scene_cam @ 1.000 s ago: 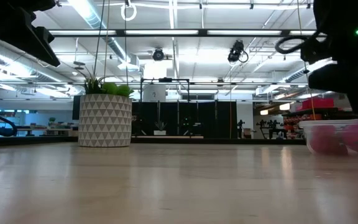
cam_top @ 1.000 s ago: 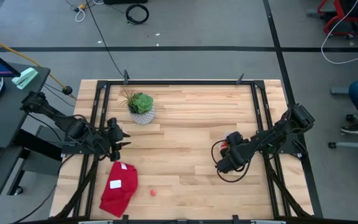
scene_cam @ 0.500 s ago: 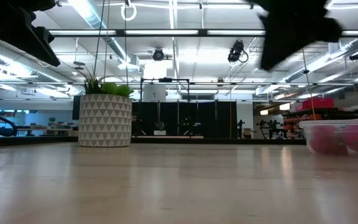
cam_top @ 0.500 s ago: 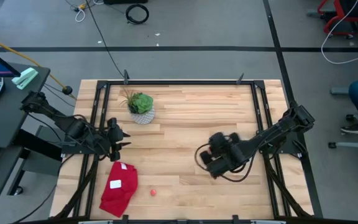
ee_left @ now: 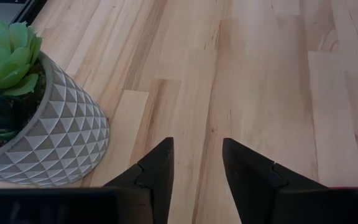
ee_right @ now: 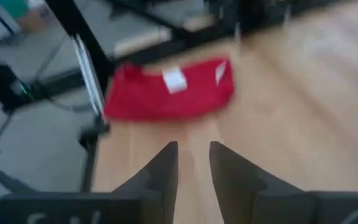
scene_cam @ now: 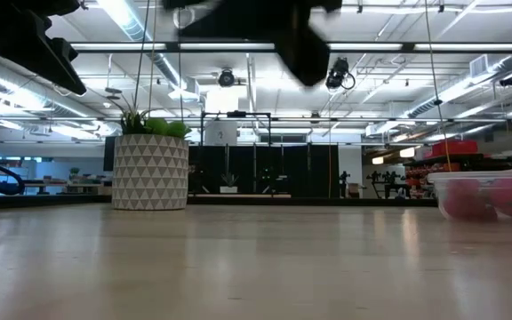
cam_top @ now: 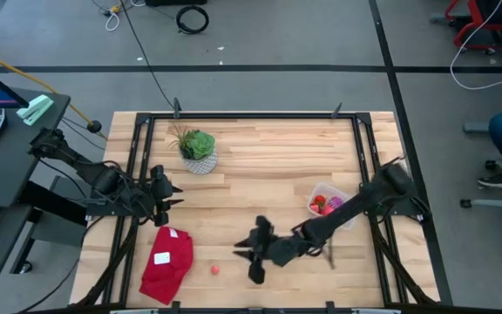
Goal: Pick and placing Produce into tupperware
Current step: Put the pink peach into the transparent bin
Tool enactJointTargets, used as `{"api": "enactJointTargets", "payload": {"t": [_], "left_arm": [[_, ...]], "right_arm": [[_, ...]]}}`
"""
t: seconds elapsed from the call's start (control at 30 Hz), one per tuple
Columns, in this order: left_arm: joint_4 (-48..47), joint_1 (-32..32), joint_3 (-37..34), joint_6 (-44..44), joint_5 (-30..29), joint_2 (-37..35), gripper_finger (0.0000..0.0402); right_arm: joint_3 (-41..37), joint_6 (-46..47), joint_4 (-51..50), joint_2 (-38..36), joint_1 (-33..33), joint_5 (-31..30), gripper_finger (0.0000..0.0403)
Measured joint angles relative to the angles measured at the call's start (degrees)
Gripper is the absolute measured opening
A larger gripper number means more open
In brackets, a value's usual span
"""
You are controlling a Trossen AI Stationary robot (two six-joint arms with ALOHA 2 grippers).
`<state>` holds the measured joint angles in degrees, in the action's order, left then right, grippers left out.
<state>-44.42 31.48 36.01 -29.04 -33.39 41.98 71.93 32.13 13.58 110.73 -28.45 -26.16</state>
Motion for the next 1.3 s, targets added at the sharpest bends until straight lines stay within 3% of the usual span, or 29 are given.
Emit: {"api": "enactJointTargets", "payload": {"t": [0.23, 0.5, 0.73, 1.07, 1.3], "left_arm": [[0.07, -0.01, 0.01, 0.00, 0.00, 0.02, 0.0153], [0.08, -0.01, 0.02, 0.00, 0.00, 0.00, 0.0145], [0.04, -0.02, 0.02, 0.02, 0.00, 0.00, 0.0140], [0.02, 0.00, 0.02, 0.11, 0.00, 0.02, 0.0153], [-0.02, -0.01, 0.02, 0.09, 0.00, 0.02, 0.0144]], "right_arm": [[7.00, -4.45, 0.75, 12.13, 0.61, 8.87, 0.0115], [14.14, -11.25, -0.20, 16.52, 3.12, 15.97, 0.0175], [16.82, -12.32, -0.54, 20.76, 3.07, 16.66, 0.0215], [27.16, -17.82, -2.23, 29.95, 2.36, 16.07, 0.0220], [28.95, -17.85, -8.29, 31.09, 3.84, 15.19, 0.0220]]}}
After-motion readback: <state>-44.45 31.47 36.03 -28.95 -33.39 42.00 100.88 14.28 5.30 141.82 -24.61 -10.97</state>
